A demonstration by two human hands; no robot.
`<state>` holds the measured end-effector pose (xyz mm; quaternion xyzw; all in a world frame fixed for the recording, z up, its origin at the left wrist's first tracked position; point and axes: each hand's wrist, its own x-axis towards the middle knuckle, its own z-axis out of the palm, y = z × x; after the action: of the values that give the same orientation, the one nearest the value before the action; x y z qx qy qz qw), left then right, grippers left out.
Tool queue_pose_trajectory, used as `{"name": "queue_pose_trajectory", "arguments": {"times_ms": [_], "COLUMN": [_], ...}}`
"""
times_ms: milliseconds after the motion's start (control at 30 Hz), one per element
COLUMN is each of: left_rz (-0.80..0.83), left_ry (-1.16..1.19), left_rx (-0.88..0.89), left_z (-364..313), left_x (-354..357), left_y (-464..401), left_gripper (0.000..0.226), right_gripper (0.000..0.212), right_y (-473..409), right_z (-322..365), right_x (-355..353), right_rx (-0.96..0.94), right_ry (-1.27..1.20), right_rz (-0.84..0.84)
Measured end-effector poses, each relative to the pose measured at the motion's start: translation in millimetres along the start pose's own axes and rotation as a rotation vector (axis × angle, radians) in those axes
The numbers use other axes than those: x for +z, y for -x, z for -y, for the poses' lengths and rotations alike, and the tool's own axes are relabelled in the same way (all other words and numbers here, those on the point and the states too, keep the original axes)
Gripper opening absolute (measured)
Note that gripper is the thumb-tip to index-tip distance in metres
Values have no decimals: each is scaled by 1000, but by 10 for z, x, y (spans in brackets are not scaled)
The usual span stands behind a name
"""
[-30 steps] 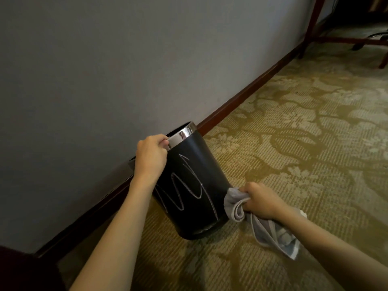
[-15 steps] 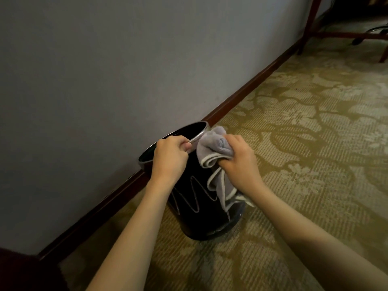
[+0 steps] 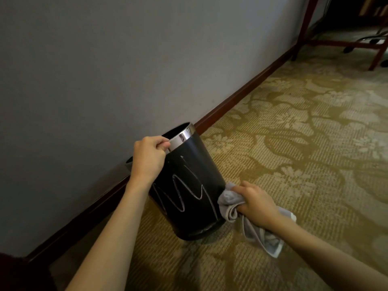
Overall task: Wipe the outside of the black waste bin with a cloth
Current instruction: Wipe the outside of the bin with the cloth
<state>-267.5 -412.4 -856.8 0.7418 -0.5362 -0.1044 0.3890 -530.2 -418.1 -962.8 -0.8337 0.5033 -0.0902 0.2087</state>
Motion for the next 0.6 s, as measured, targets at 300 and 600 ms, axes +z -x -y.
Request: {"name": "queue_pose_trajectory", "arguments": {"times_ms": [300,600], "left_rz": [25,-21], "left_ry": [-80,-16], "left_rx": [155,51], "left_z": [-187,-65], "left_x": [196,79], "left_y": [192,39], "left_gripper": [16,16], "right_gripper": [59,46], "right_y": [-481,-293], "right_z": [534,259], "right_x": [-539,-101], "right_rx": [-234,-171], "right_ry": [-411,-343], "right_rz": [-442,-307]}}
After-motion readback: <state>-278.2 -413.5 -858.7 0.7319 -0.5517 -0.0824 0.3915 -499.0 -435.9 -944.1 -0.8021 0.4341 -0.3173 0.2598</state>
